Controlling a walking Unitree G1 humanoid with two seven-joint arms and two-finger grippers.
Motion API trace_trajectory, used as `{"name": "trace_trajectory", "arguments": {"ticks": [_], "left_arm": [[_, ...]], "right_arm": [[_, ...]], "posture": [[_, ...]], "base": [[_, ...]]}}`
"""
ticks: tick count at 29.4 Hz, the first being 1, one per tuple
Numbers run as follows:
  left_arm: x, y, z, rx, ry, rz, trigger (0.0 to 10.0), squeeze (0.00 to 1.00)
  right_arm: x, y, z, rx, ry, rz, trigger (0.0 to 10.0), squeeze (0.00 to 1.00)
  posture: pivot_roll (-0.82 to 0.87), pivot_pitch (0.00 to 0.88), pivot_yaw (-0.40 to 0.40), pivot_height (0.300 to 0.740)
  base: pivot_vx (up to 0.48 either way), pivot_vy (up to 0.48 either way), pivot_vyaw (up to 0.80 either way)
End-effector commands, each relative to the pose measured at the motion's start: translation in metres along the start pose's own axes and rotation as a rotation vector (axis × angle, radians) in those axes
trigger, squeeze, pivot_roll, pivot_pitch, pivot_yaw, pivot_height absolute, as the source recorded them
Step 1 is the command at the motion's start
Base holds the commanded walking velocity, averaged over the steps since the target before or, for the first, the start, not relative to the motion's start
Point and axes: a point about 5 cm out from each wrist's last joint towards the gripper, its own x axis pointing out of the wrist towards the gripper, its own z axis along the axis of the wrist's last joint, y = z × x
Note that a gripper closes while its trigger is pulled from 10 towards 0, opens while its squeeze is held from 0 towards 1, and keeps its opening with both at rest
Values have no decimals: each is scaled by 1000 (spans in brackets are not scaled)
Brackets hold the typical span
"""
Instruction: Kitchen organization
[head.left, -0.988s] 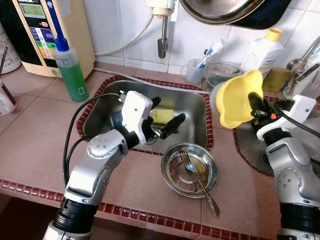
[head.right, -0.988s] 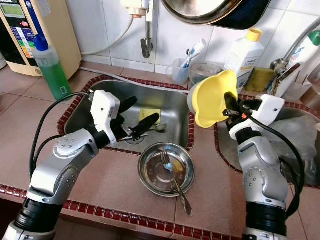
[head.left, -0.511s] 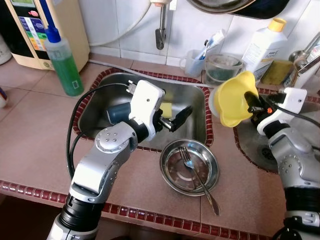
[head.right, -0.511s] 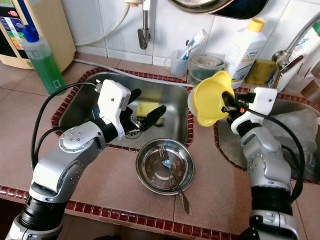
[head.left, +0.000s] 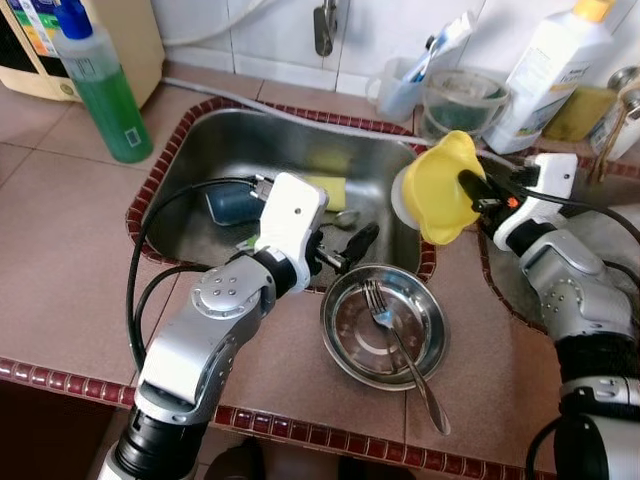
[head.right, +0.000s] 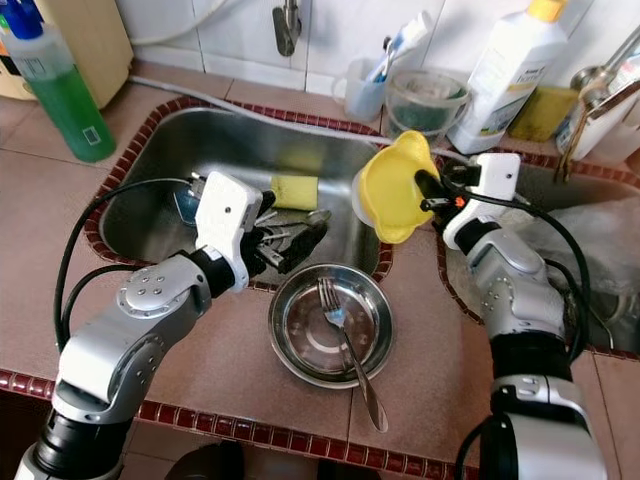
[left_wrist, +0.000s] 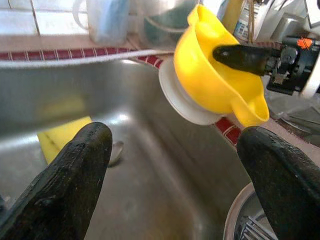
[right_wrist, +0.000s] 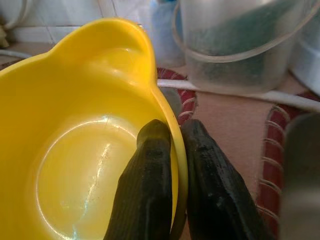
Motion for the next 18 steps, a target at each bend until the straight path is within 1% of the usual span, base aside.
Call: {"name": "trace_trajectory", "arguments": {"ticks": [1,3,7,13,15,18], "left_arm": [[-2,-5,3,-1,-12,-16,10000,0],[-2,-5,4,-3,-15,-16,10000,0],[-2,-6,5,-7,-16,-16,10000,0],[-3,-6,9,-11,-29,-18,10000,0],[-3,-4,11,-25,-41,-15,10000,0],[-3,-3,12,-26,-43,-11,10000,0]], "right_arm": [[1,-4,9,-16,-23,10,10000,0],[5,-4,13,-1,-39,16,10000,0],[10,-4,18,-2,-50,23,10000,0],[18,-1,20,16,-49,41,10000,0],[23,4,20,39,-46,75,10000,0],[27,8,20,44,-42,93,10000,0]], "posture": [[42,289,-88,740],[43,287,-89,740],[45,287,-91,740],[48,290,-94,740],[48,291,-95,740],[51,293,-99,740]], "base": [[0,0,0],[0,0,0],[0,0,0],[0,0,0],[0,0,0],[0,0,0]]}}
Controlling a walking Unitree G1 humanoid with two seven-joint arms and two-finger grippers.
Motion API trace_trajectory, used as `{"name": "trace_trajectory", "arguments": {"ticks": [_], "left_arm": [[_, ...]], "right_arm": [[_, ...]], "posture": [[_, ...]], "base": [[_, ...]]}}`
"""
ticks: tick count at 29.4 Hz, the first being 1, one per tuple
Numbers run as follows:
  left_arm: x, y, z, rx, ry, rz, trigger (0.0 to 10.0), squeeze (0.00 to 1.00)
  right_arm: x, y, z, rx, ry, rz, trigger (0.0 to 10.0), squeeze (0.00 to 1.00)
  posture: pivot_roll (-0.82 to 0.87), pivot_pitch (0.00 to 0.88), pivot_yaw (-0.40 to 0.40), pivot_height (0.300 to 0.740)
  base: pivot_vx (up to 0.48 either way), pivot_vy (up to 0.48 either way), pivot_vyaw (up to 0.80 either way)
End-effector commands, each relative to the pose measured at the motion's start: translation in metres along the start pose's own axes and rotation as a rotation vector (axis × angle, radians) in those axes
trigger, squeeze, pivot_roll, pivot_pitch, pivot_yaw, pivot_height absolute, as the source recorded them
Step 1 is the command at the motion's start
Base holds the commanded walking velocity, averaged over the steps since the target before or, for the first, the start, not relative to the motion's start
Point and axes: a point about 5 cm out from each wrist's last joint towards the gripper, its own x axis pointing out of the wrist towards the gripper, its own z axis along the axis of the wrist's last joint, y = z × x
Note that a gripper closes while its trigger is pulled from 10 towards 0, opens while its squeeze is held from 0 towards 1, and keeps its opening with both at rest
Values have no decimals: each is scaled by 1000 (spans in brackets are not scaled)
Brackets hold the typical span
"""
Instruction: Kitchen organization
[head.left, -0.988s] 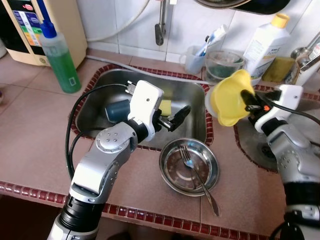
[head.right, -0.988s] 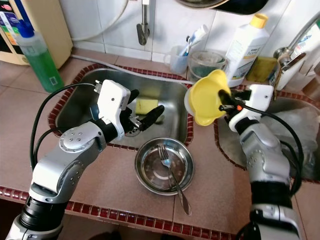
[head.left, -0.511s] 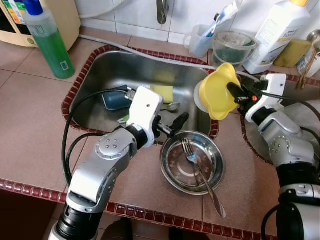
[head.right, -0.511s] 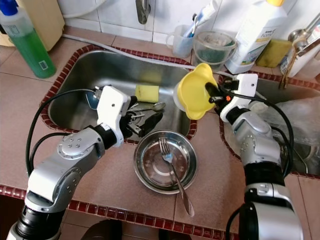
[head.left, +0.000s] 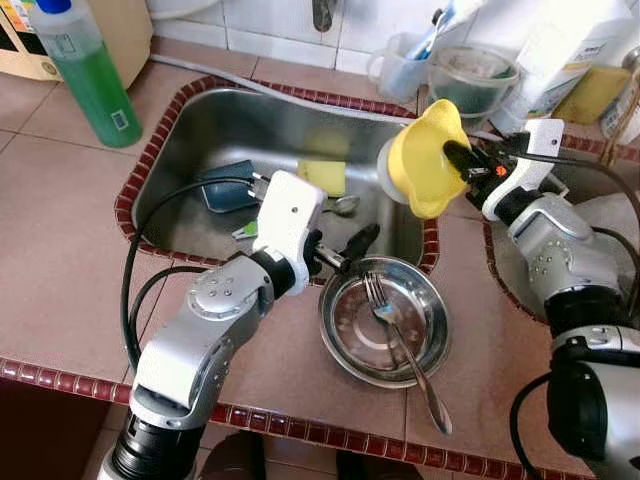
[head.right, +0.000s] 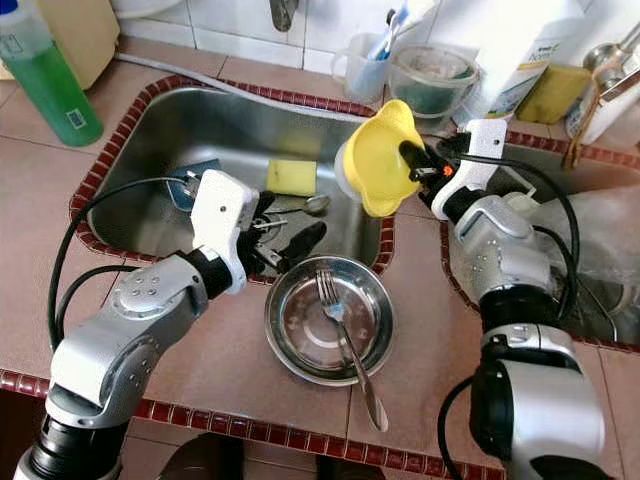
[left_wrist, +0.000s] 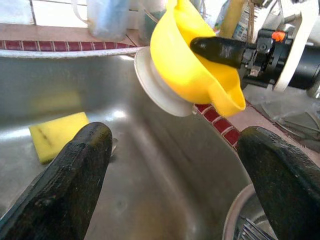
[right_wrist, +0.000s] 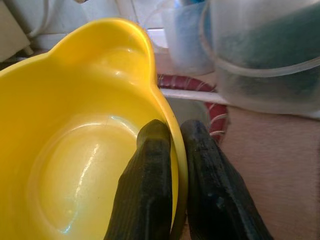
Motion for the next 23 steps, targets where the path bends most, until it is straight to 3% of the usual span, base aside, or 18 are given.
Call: {"name": "trace_trajectory", "arguments": {"ticks": [1,13,23], "left_arm": [[0,-4,5,-3,-16,-12,10000,0],[-5,-7,19,-14,-69,-24,10000,0],[-8,-12,28,-20,-105,-40,10000,0]], "right_arm": [[4,2,4,3,-13,15,10000,0],[23,22,-3,34,56,106,10000,0],[30,39,-13,30,124,219,10000,0]], "posture": [[53,292,-99,740],[72,290,-124,740],[82,283,-139,740]], "base": [[0,0,0],[0,0,0],[0,0,0]]}}
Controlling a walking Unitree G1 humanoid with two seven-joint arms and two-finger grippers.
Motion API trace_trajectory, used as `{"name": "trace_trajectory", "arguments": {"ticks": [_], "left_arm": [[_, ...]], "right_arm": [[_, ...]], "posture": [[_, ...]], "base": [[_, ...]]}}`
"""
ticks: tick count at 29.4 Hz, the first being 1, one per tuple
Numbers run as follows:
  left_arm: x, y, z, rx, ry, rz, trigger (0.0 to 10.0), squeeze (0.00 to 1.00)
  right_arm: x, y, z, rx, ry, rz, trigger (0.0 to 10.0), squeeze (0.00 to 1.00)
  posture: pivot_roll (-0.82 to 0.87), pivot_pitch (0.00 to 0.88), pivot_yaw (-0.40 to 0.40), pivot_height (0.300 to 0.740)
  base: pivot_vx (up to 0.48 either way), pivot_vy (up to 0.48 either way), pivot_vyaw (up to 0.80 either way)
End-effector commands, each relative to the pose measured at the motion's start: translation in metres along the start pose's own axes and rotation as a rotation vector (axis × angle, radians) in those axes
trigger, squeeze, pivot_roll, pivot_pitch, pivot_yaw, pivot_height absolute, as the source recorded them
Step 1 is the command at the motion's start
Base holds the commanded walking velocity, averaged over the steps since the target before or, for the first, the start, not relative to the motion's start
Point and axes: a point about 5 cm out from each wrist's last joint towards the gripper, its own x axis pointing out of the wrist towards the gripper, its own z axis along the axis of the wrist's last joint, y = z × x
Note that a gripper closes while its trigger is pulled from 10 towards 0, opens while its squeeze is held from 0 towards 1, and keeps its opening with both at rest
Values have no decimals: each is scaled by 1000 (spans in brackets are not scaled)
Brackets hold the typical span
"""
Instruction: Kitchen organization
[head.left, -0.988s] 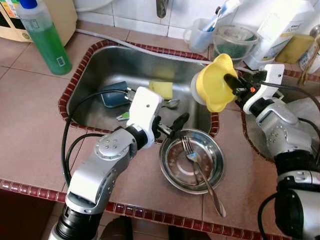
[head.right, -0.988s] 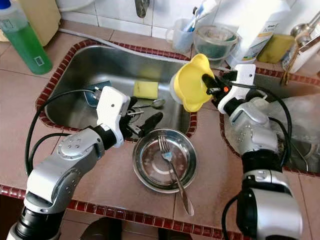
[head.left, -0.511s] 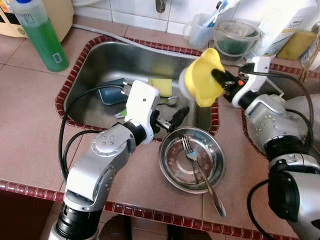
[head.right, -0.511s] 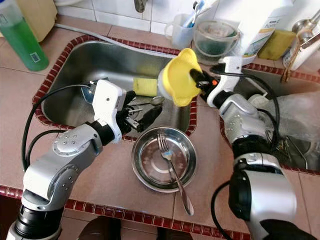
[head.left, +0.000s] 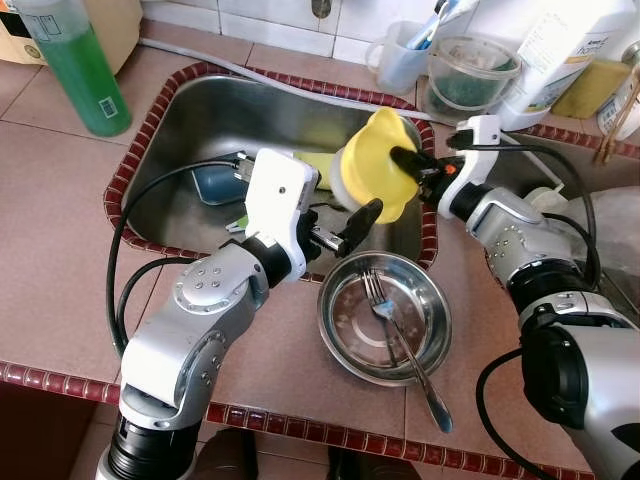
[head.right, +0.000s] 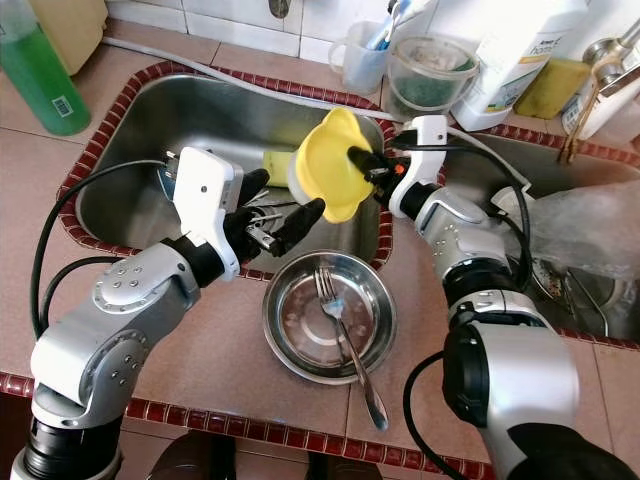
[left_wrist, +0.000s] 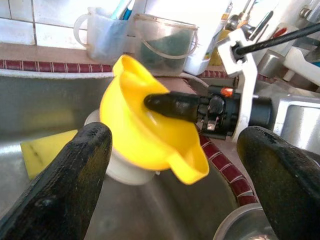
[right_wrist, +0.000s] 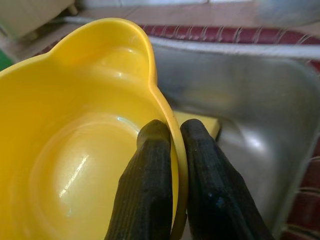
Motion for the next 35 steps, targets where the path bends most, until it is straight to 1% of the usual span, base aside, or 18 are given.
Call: {"name": "trace_trajectory", "arguments": {"ticks": [1,3,4,5,18,24,29,30,34,35], "left_arm": [[-1,-7,6,1,-24,-28,10000,0],[-1,-7,7,-1,-25,-27,10000,0],[-1,-7,7,-2,-26,-27,10000,0],[-1,-7,7,-2,-28,-27,10000,0],[-1,-7,9,-2,-33,-25,10000,0],[0,-4,9,2,-38,-15,10000,0],[1,-1,10,10,-45,-9,10000,0],[2,2,10,26,-55,3,10000,0],[5,12,8,32,-58,40,10000,0],[8,20,4,47,-58,77,10000,0]], "right_arm": [[2,3,5,-13,4,31,10000,0],[4,5,5,-8,5,53,10000,0],[4,5,5,-5,5,53,10000,953],[4,5,6,-2,4,57,10000,1000],[3,3,12,-13,-11,66,10000,1000],[2,-1,28,-20,-83,37,10000,1000],[0,-2,33,-26,-128,36,10000,1000],[-3,-4,39,-32,-164,28,10000,1000],[-7,-7,44,-52,-223,4,10000,1000],[-11,-10,46,-73,-257,-19,10000,1000]], "posture": [[82,283,-139,740],[82,283,-139,740],[84,278,-141,740],[83,277,-142,740],[88,269,-142,740],[94,256,-137,740],[96,242,-136,740],[98,233,-134,740],[98,201,-127,740],[97,188,-124,740]], "base": [[0,0,0],[0,0,0],[0,0,0],[0,0,0],[0,0,0],[0,0,0],[0,0,0],[0,0,0],[0,0,0],[0,0,0]]}}
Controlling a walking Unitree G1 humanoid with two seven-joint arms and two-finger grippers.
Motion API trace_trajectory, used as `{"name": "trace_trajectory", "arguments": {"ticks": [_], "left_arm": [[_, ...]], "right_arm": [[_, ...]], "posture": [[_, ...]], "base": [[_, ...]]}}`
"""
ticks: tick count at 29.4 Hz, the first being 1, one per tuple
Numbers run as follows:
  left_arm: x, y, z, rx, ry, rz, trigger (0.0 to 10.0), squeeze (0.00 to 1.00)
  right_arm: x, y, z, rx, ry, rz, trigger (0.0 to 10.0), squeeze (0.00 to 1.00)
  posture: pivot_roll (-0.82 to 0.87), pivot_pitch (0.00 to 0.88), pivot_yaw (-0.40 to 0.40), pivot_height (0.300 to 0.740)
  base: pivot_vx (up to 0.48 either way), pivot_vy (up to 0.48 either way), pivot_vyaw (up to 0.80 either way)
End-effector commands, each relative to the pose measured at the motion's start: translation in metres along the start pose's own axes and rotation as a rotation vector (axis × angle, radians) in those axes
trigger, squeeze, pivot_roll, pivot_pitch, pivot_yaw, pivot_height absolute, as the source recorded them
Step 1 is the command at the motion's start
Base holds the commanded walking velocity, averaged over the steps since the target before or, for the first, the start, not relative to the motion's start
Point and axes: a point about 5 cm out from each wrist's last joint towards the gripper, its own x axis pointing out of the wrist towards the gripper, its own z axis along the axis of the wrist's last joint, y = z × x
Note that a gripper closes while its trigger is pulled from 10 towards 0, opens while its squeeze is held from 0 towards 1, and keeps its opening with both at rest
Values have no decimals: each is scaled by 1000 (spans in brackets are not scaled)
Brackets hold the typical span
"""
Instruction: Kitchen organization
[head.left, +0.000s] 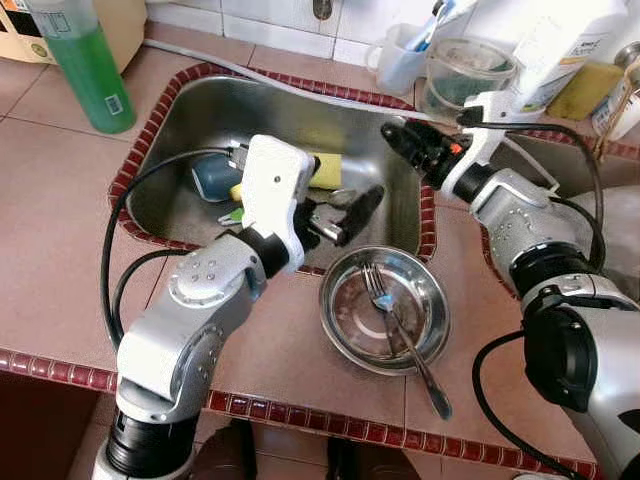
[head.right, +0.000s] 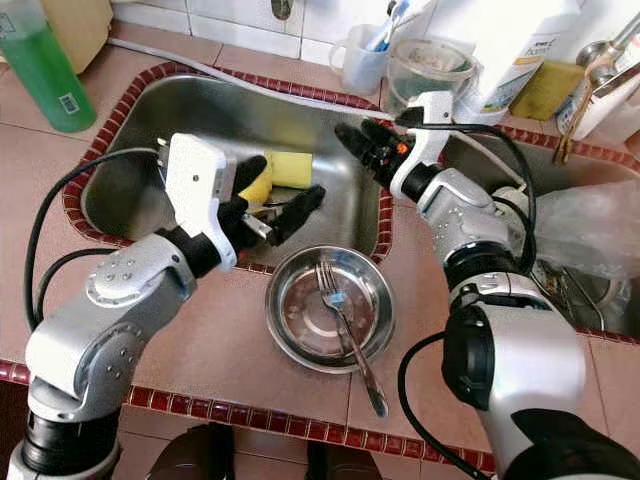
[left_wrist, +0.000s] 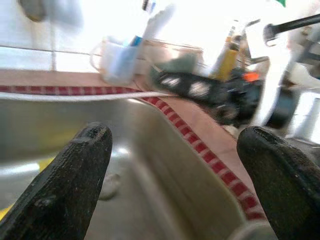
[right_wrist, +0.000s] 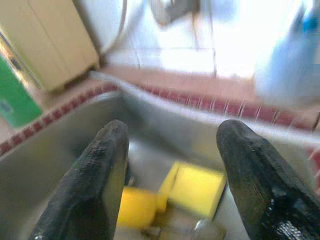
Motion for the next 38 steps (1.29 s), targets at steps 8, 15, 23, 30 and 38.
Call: {"name": "trace_trajectory", "arguments": {"ticks": [8,15,23,30,38], "left_arm": [[13,24,-15,35,-13,118,10000,0],[19,34,-18,49,-60,139,10000,0],[17,48,-26,64,-95,191,10000,0],[7,56,-39,46,-119,242,10000,0],[-1,53,-53,66,-93,252,10000,0]], "right_arm": [[-21,-13,11,-84,-172,-123,10000,1000],[-32,-5,9,-135,-251,-159,10000,1000],[-45,10,4,-160,-319,-252,10000,1000],[-60,23,-4,-194,-329,-347,10000,1000],[-74,35,-24,-267,-274,-406,10000,0]], "posture": [[95,101,-109,740],[89,49,-102,740],[84,24,-94,740],[75,21,-83,740],[77,21,-73,740]], "base": [[0,0,0],[0,0,0],[0,0,0],[0,0,0],[0,0,0]]}}
